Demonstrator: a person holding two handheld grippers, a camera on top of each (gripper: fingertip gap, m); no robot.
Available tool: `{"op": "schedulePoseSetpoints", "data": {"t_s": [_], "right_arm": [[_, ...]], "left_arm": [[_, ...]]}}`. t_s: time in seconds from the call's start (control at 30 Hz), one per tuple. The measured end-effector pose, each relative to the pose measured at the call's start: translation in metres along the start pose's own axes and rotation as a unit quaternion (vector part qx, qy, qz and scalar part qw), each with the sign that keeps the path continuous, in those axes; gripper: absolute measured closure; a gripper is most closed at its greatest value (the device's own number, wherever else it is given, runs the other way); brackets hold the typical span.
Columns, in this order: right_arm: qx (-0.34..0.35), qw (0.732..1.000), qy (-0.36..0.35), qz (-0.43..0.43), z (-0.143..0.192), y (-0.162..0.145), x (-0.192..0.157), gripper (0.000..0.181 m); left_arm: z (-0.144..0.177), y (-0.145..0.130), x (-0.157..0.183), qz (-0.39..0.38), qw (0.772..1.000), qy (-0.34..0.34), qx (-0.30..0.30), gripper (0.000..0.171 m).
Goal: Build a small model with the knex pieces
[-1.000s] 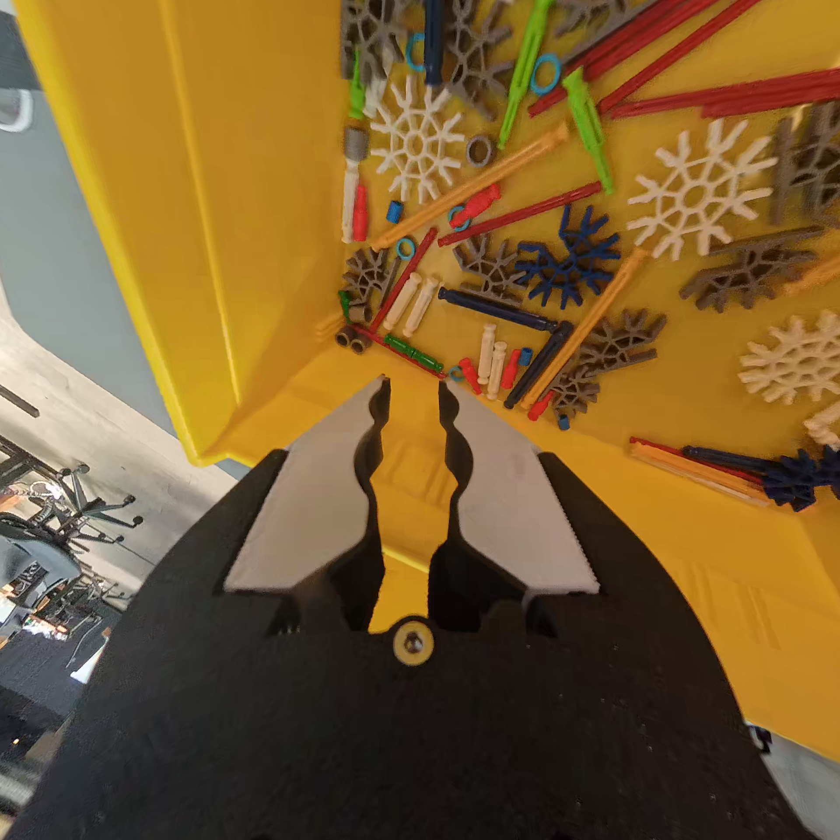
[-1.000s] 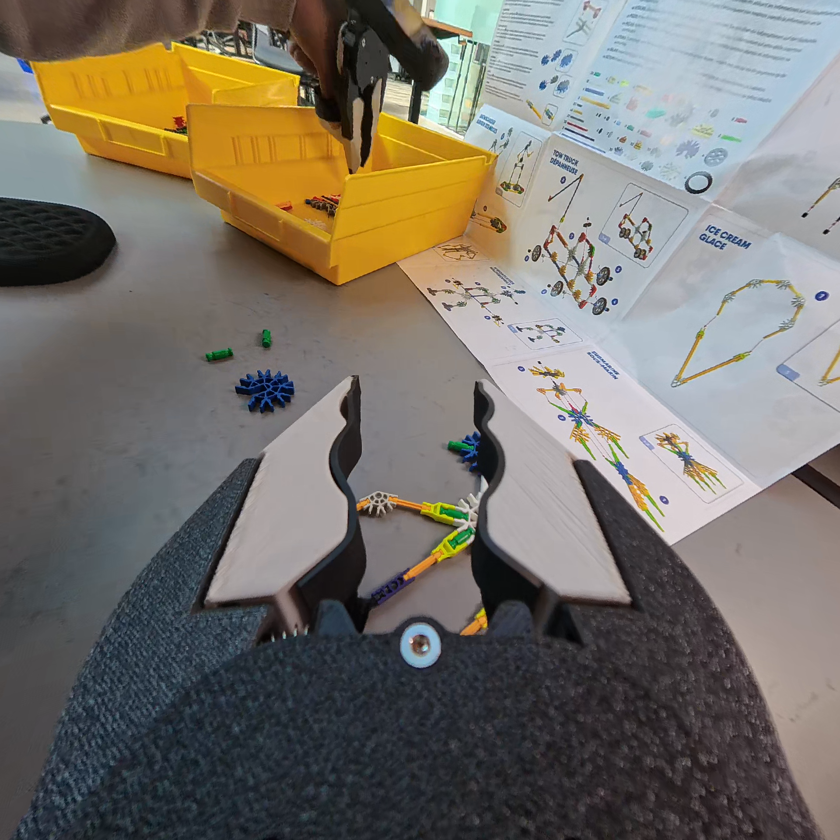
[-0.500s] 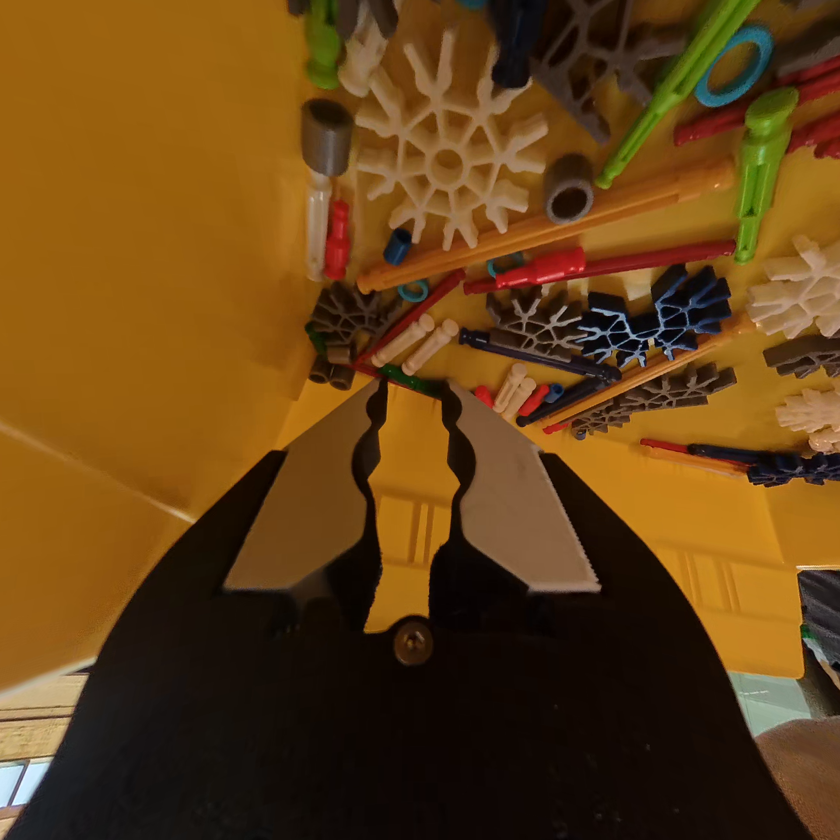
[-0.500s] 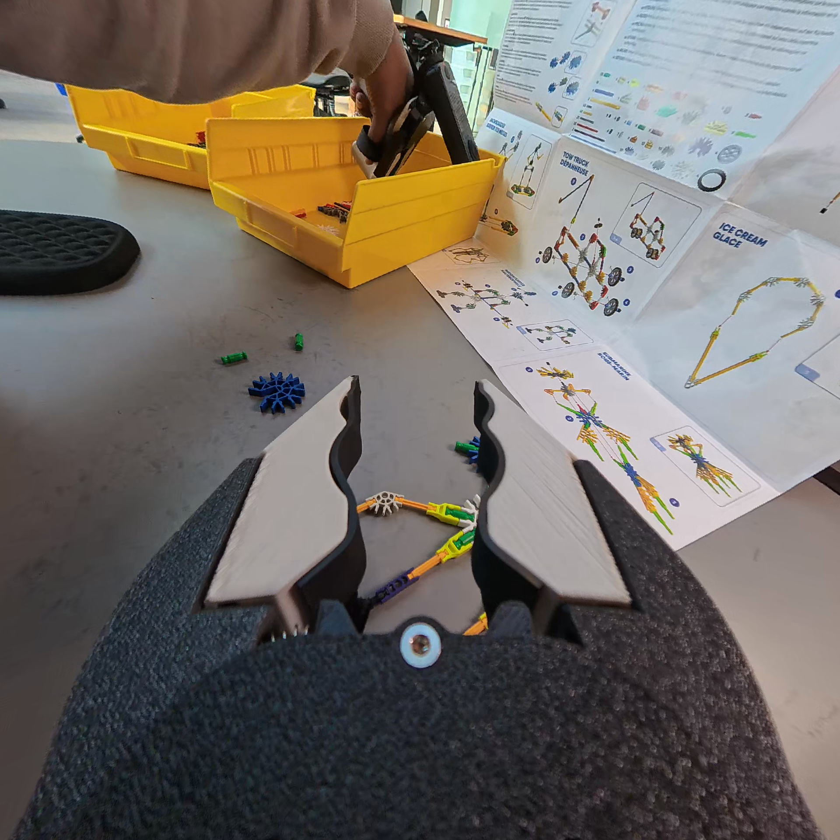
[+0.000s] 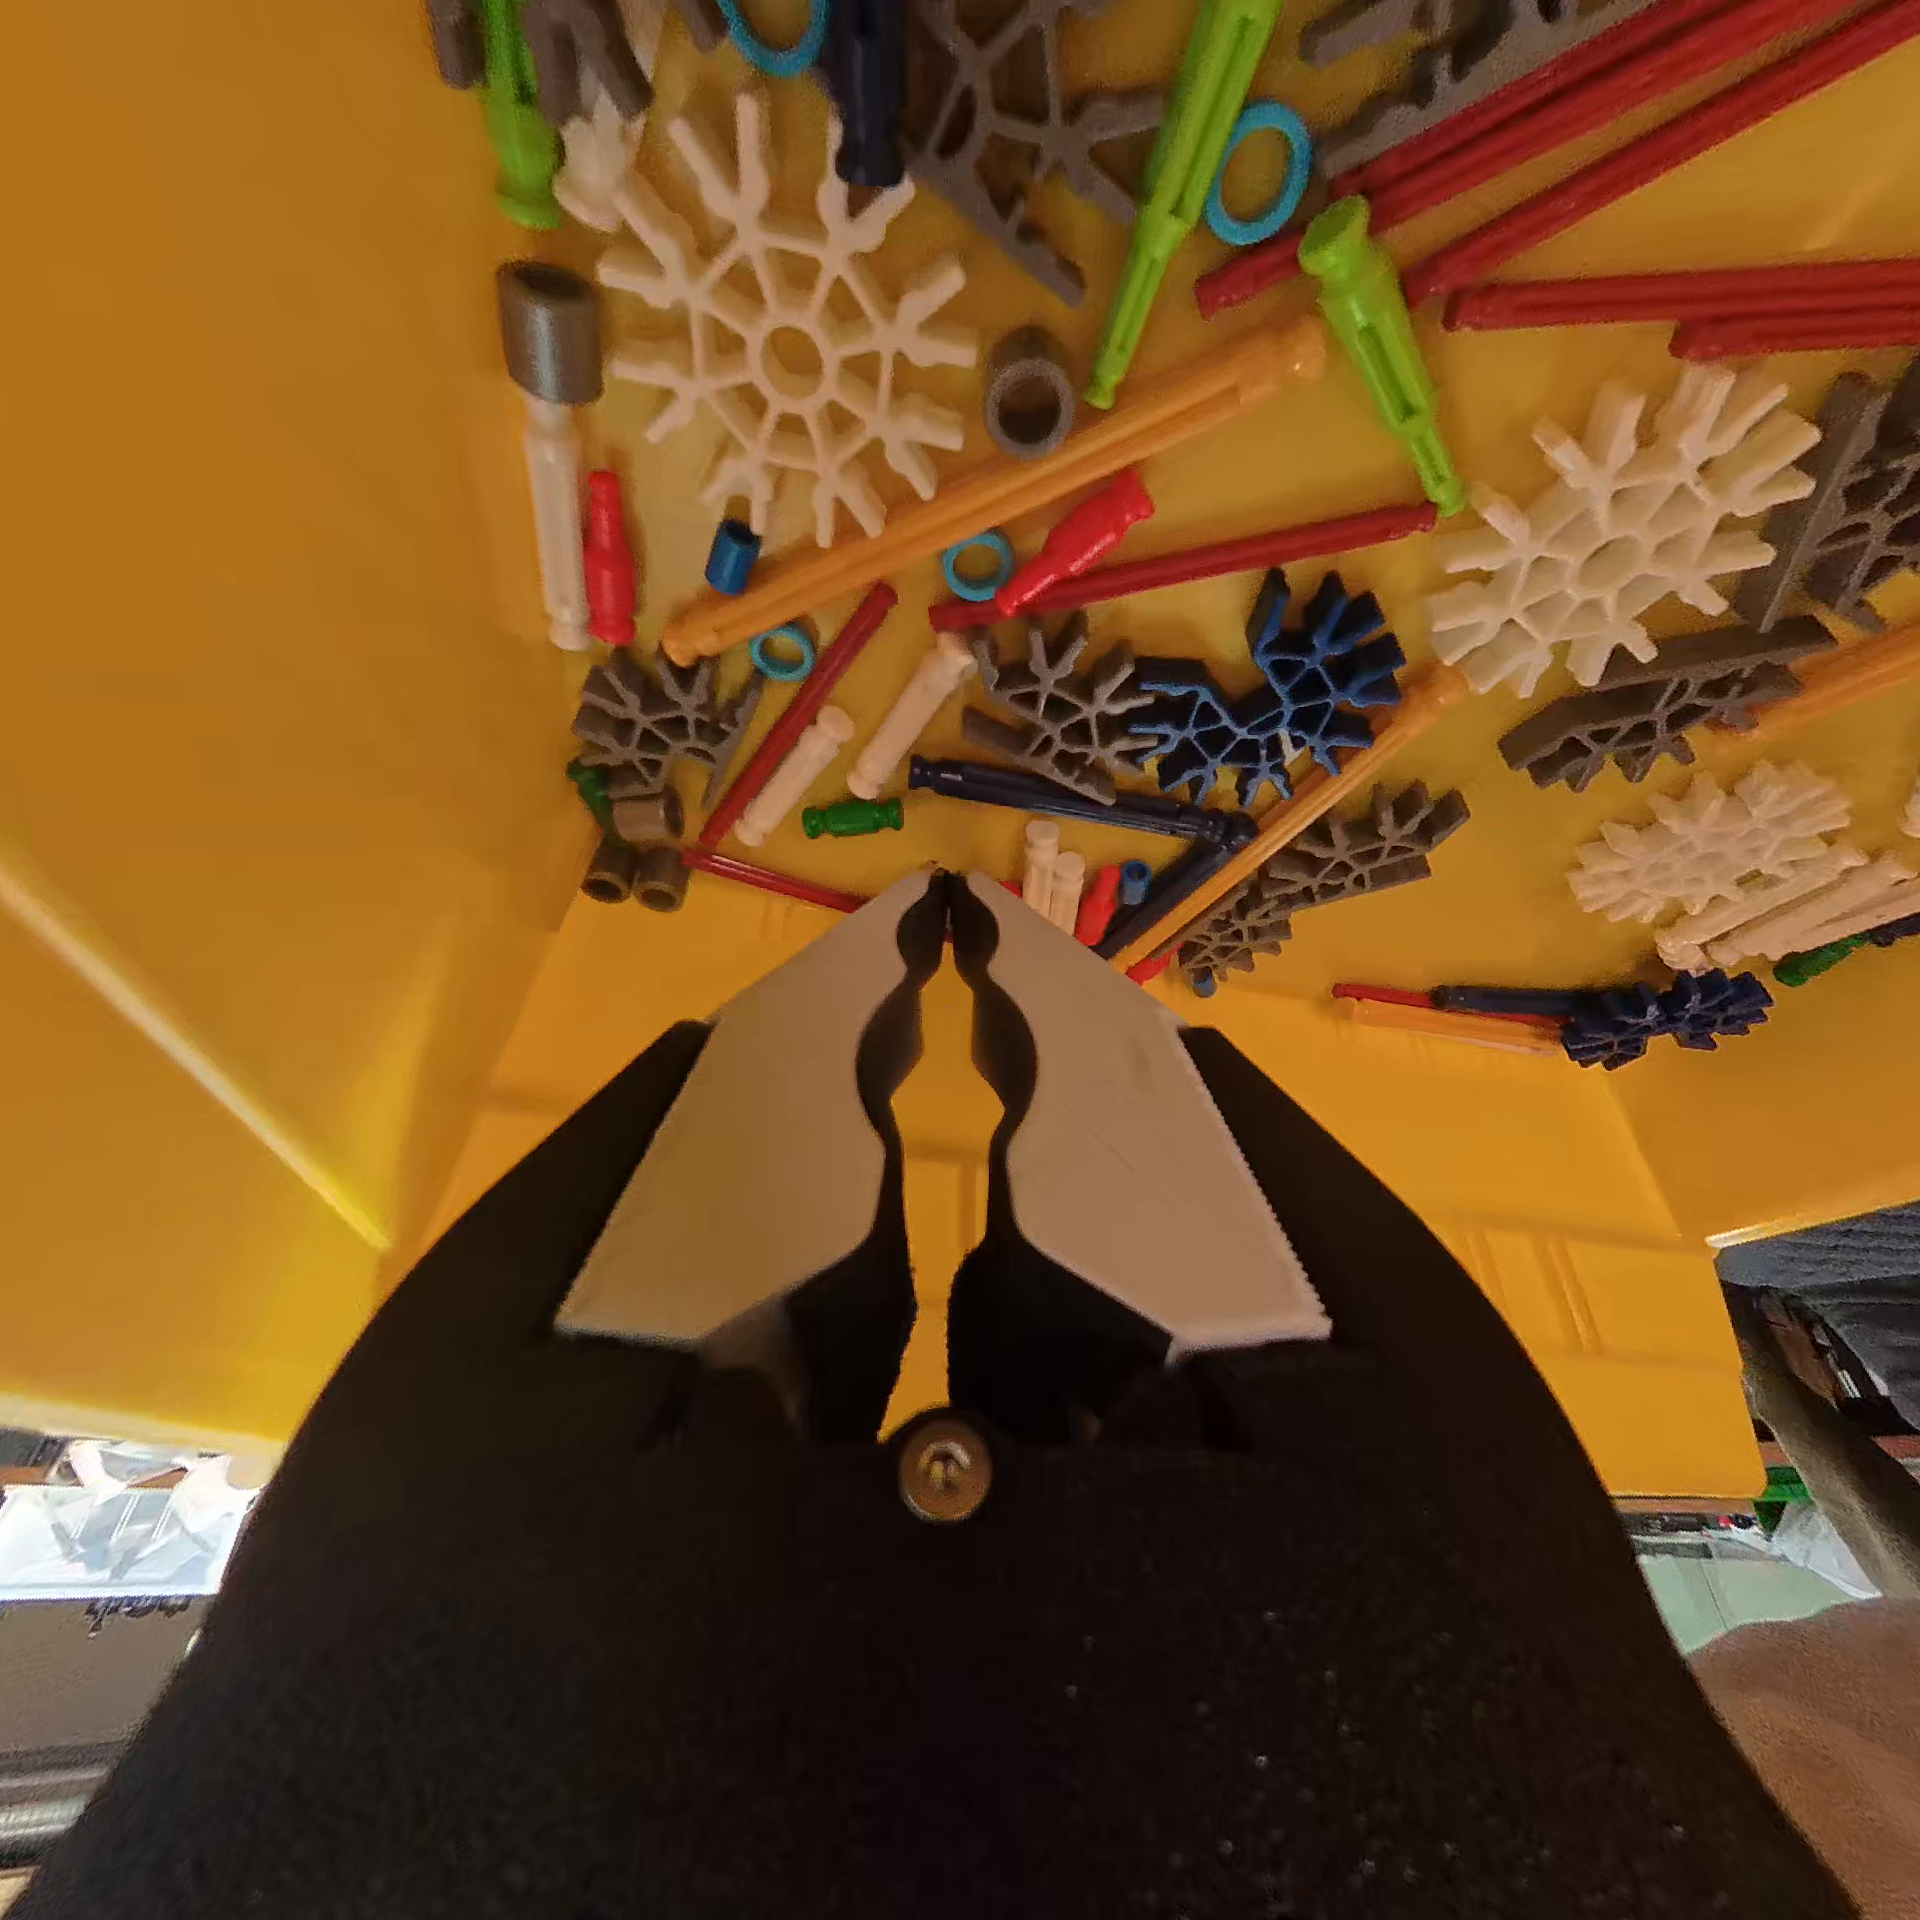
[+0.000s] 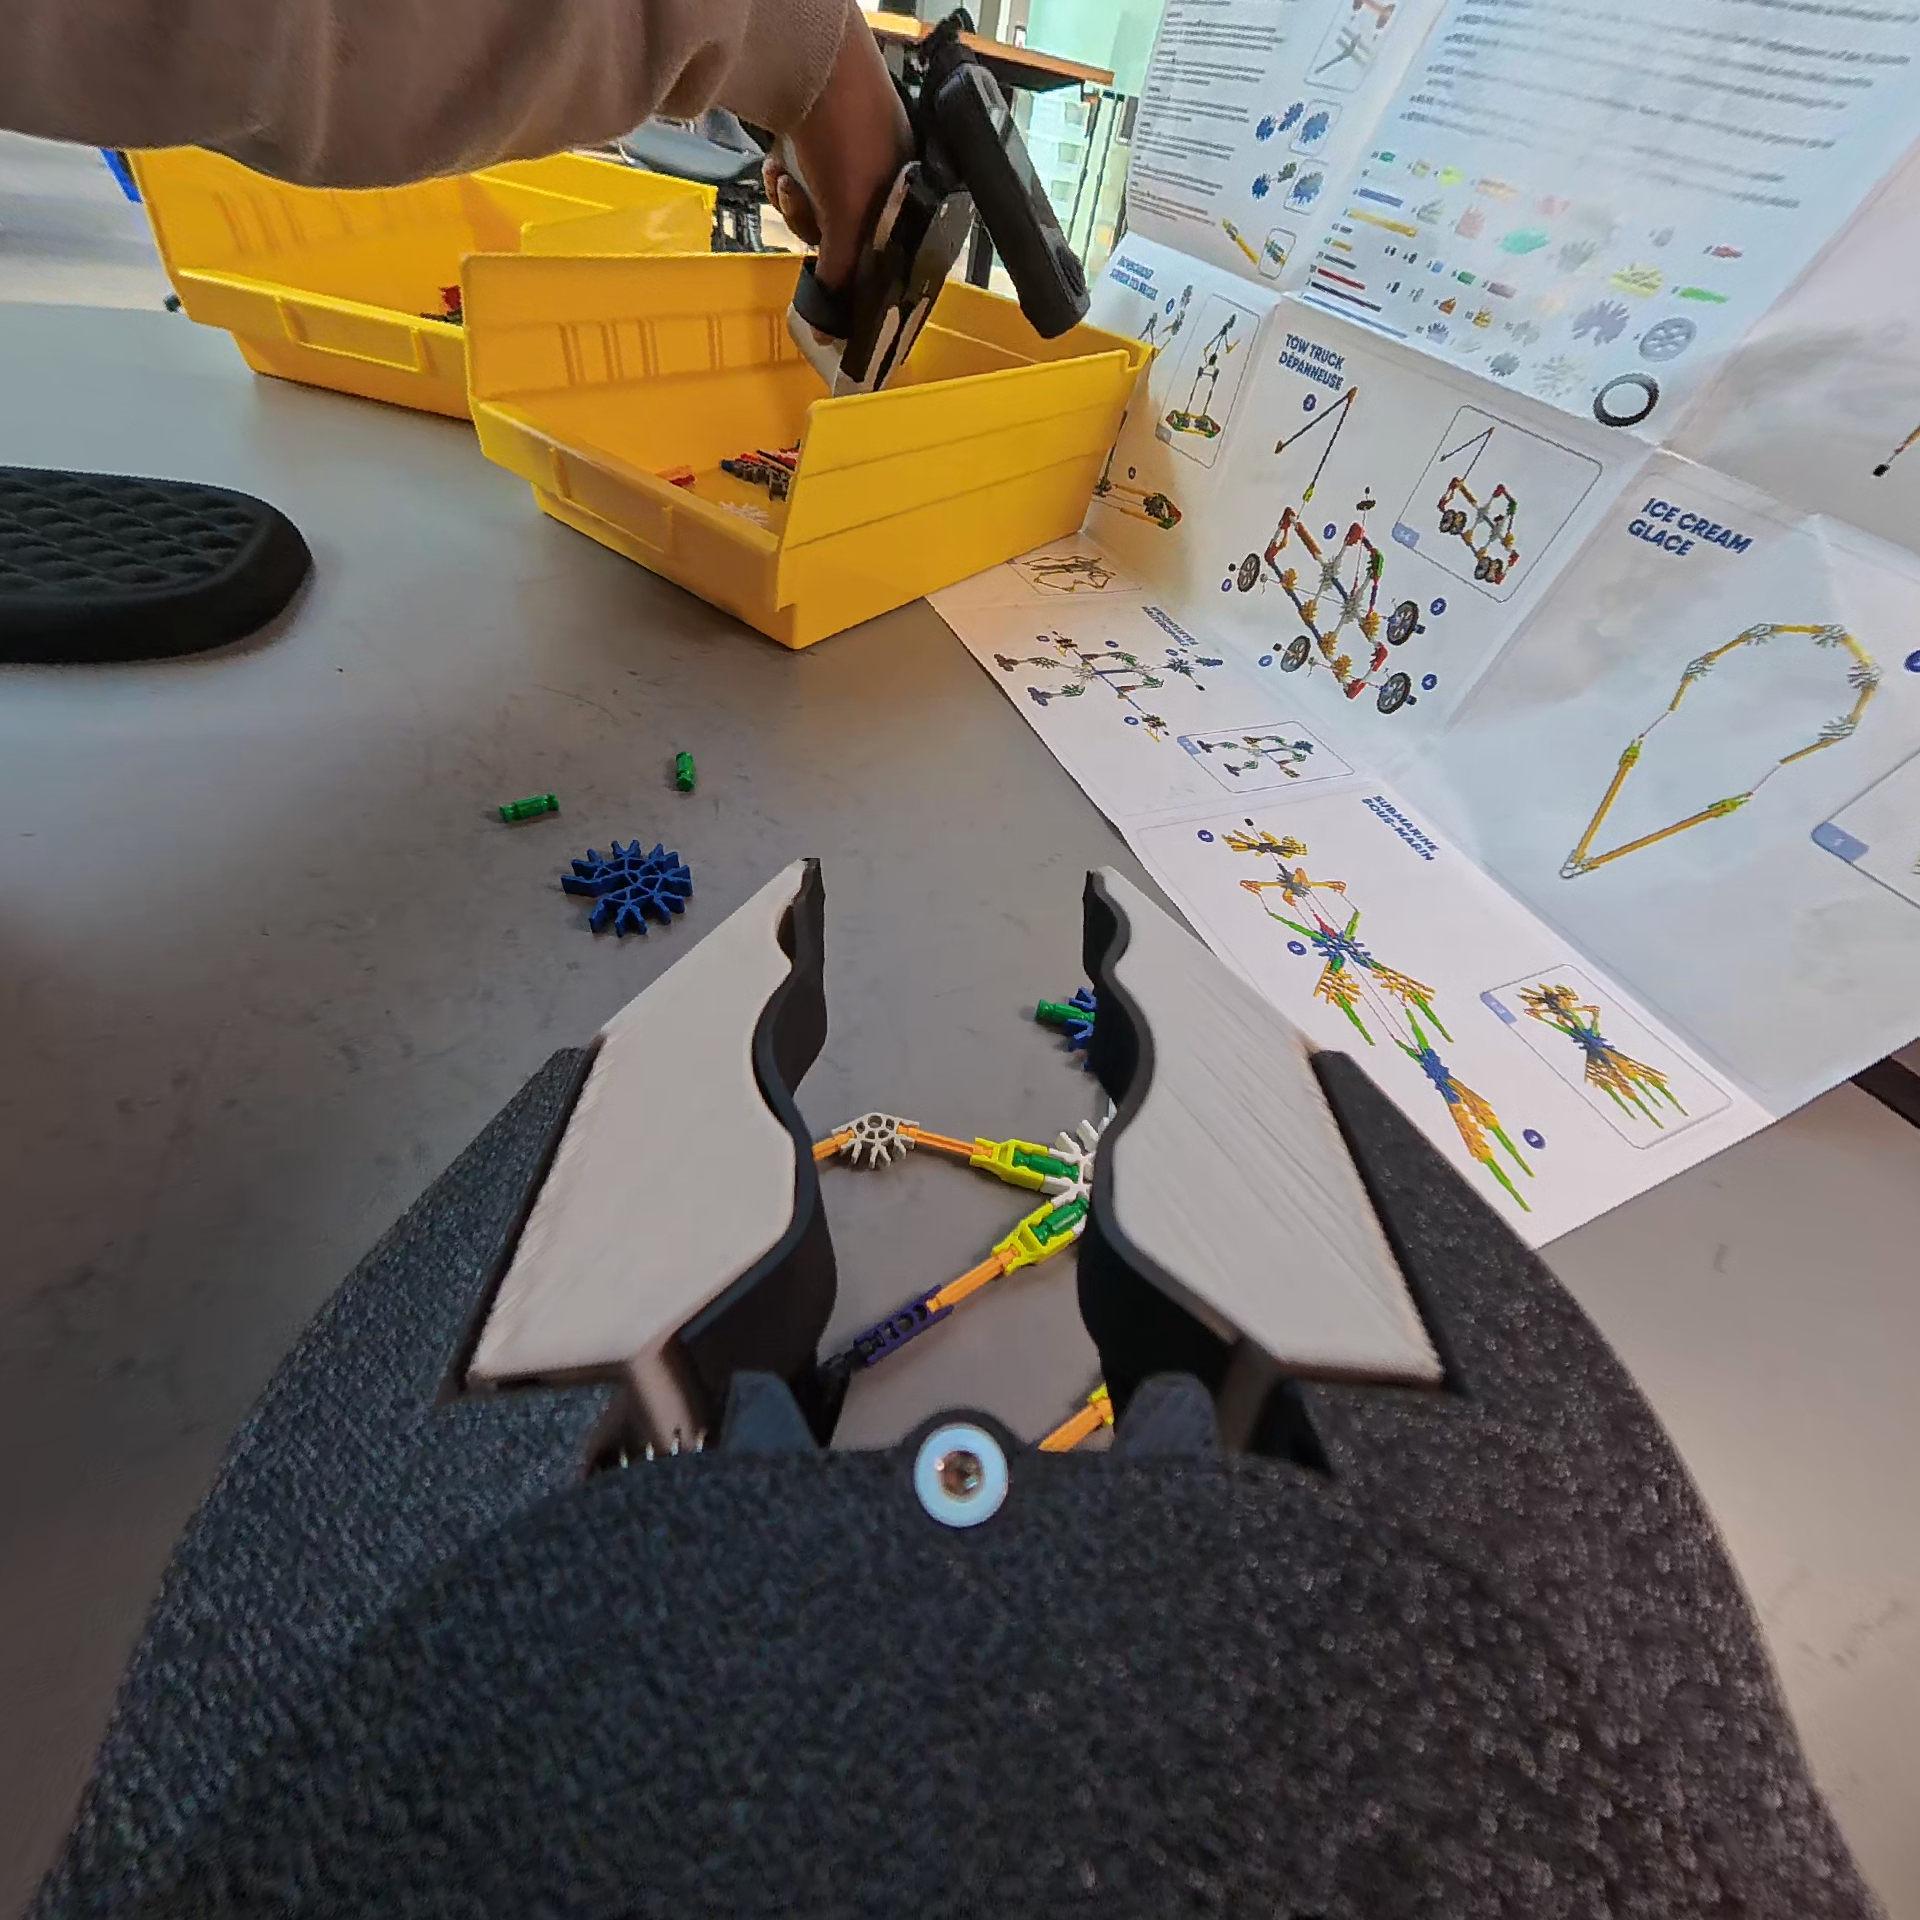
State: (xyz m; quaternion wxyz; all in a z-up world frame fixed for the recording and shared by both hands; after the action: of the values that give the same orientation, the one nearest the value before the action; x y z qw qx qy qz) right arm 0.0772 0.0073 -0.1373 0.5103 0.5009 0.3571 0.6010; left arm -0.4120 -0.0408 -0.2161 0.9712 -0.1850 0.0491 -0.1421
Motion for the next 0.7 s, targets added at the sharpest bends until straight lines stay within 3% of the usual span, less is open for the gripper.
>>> {"op": "schedulePoseSetpoints", "data": {"t_s": [0.2, 0.7], "right_arm": [[-0.001, 1.000, 0.000, 0.002, 0.000, 0.000, -0.001, 0.132], [-0.002, 1.000, 0.000, 0.002, 0.000, -0.001, 0.000, 0.133]], "left_arm": [[0.003, -0.012, 0.001, -0.005, 1.000, 0.006, -0.023, 0.155], [-0.007, -0.005, -0.007, -0.010, 0.999, 0.015, -0.034, 0.166]]}}
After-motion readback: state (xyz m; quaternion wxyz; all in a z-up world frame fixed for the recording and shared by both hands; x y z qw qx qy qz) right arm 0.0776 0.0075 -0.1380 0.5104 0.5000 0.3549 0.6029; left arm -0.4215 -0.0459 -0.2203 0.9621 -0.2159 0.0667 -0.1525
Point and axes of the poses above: each gripper's, where its closed fingertips meet, z back along the fingers, y out of its top, x = y × z across the jaws, the point moved 1 cm from there along z, back along the fingers, and after that the axes turned 5 degrees about z, right-handed, at the moved point
